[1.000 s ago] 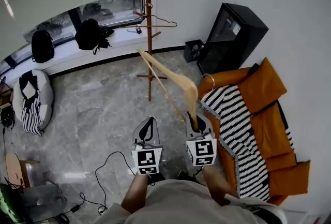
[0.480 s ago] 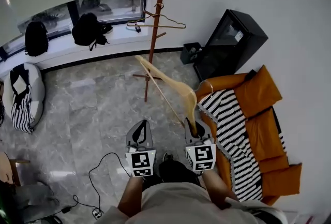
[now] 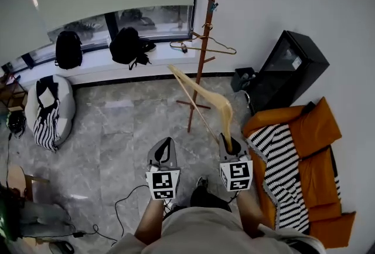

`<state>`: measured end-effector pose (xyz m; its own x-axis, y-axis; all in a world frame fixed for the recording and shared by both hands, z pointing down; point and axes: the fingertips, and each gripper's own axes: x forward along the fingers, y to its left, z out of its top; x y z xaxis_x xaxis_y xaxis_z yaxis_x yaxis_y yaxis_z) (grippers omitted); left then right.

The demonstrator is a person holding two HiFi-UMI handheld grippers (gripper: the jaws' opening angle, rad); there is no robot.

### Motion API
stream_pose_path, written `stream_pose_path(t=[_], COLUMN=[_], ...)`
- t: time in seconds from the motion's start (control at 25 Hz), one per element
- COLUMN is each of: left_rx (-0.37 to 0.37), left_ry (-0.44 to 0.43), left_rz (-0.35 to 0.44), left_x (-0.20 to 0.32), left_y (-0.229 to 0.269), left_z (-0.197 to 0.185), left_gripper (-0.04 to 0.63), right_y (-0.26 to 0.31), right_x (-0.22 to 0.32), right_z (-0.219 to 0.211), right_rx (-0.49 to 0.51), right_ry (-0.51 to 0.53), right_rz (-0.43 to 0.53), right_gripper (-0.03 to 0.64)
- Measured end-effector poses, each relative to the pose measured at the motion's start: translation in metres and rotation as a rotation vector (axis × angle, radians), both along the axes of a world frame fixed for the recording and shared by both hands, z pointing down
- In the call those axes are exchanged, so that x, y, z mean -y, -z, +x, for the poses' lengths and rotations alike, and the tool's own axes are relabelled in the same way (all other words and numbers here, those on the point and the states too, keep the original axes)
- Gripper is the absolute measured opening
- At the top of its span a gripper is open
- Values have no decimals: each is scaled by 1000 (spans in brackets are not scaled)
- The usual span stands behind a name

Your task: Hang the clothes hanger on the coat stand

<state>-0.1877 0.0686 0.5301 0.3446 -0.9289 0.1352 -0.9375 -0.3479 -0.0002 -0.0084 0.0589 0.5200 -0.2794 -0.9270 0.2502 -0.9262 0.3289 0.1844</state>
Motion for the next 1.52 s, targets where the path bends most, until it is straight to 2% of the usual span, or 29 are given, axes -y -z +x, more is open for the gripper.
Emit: stream_pose_path(t=[0.24, 0.56, 0.72, 0.92, 1.16, 1.52], left_rx=[6, 24, 24, 19, 16, 35], left_ry=[-24, -72, -63, -20, 26, 36], left_rz=[3, 20, -5, 8, -35, -92], left_x=[51, 114, 137, 162, 177, 199], left_y=[7, 21, 22, 25, 12, -13], left_z=[26, 85, 107, 116, 129, 121], left_gripper=[11, 11, 11, 11, 11, 11], right_y=[5, 18, 20, 16, 2, -17], right_x=[50, 108, 133, 159, 183, 206], right_z=[9, 41, 52, 58, 70, 63], right_rx=[-6, 5, 8, 26, 50, 79], right_ry=[72, 119, 186, 247, 284, 317], right_rz=[7, 10, 3, -12, -22, -36], right_gripper=[34, 34, 34, 34, 34, 34])
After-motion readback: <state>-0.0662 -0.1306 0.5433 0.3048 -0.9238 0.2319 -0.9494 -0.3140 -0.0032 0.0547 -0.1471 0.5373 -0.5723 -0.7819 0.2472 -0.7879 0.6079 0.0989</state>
